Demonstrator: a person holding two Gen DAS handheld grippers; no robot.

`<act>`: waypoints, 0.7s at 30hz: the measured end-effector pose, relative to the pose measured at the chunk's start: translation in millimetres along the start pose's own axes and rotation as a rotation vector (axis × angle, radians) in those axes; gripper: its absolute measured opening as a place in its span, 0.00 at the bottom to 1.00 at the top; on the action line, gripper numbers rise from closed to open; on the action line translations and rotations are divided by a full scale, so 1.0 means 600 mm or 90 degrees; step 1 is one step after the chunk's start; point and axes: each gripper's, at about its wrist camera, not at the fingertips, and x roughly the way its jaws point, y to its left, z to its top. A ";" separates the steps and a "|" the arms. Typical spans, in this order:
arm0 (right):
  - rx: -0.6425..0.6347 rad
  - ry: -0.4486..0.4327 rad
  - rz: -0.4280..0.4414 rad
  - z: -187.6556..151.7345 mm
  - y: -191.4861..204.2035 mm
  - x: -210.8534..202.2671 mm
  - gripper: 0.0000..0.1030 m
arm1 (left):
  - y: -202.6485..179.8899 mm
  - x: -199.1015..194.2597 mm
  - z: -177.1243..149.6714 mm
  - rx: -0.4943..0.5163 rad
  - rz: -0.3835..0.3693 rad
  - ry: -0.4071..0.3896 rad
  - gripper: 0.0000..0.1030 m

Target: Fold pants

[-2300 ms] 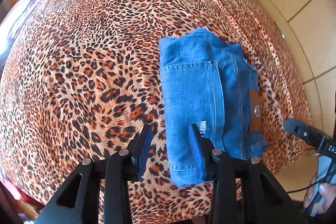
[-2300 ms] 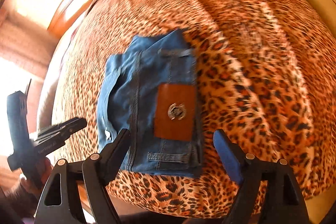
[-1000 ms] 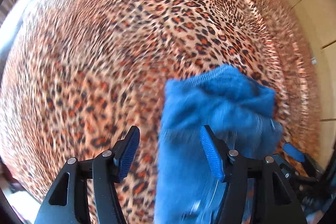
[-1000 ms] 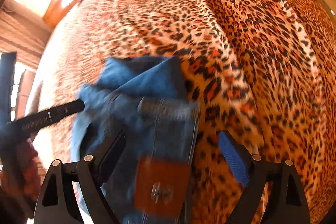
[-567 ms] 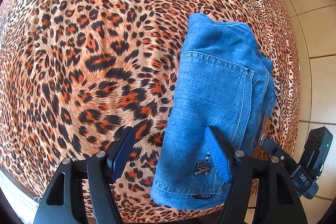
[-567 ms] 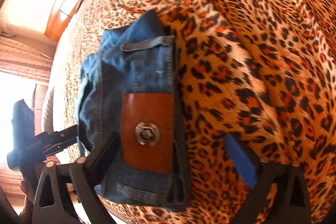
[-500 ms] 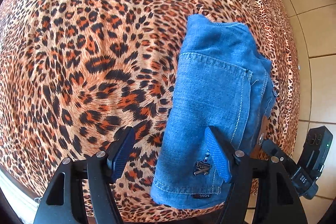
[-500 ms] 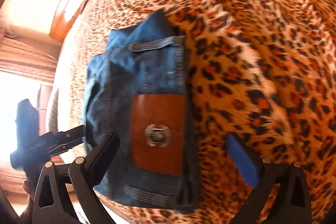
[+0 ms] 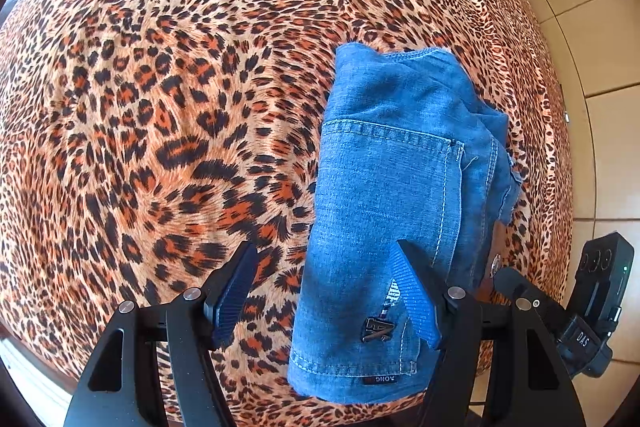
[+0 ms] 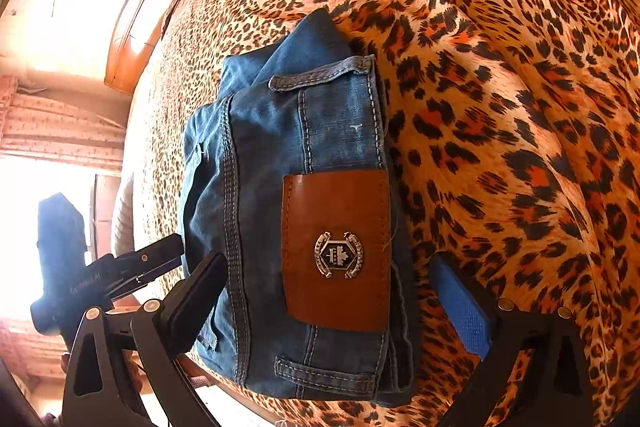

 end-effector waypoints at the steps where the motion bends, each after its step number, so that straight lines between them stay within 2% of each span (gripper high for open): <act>1: 0.001 -0.001 -0.001 0.001 0.002 0.002 0.98 | 0.000 0.002 0.002 0.000 0.000 0.001 0.67; 3: 0.006 -0.002 0.003 0.004 0.003 0.007 0.99 | 0.000 0.006 0.006 -0.002 -0.002 0.005 0.67; 5: 0.021 -0.001 0.018 0.011 0.003 0.015 0.99 | 0.006 0.015 0.012 -0.019 -0.022 0.025 0.67; 8: 0.049 0.007 0.091 0.022 0.006 0.030 1.00 | 0.028 0.056 0.023 -0.096 -0.131 0.109 0.72; 9: 0.051 0.008 0.105 0.024 0.006 0.033 1.00 | 0.039 0.076 0.025 -0.143 -0.175 0.146 0.72; 11: 0.060 0.013 0.148 0.031 -0.009 0.040 1.00 | 0.053 0.089 0.026 -0.195 -0.202 0.153 0.75; 12: 0.068 0.013 0.167 0.036 -0.018 0.041 1.00 | 0.056 0.090 0.028 -0.213 -0.214 0.149 0.80; 14: 0.076 0.021 0.184 0.044 -0.037 0.042 0.99 | 0.054 0.092 0.034 -0.228 -0.211 0.148 0.81; 19: 0.068 0.025 0.206 0.054 -0.045 0.051 1.00 | 0.022 0.093 0.039 -0.199 -0.157 0.121 0.83; 20: 0.064 0.028 0.208 0.052 -0.046 0.050 1.00 | 0.015 0.093 0.041 -0.192 -0.146 0.115 0.82; 21: 0.066 0.037 0.211 0.055 -0.047 0.051 1.00 | 0.006 0.092 0.043 -0.187 -0.139 0.108 0.75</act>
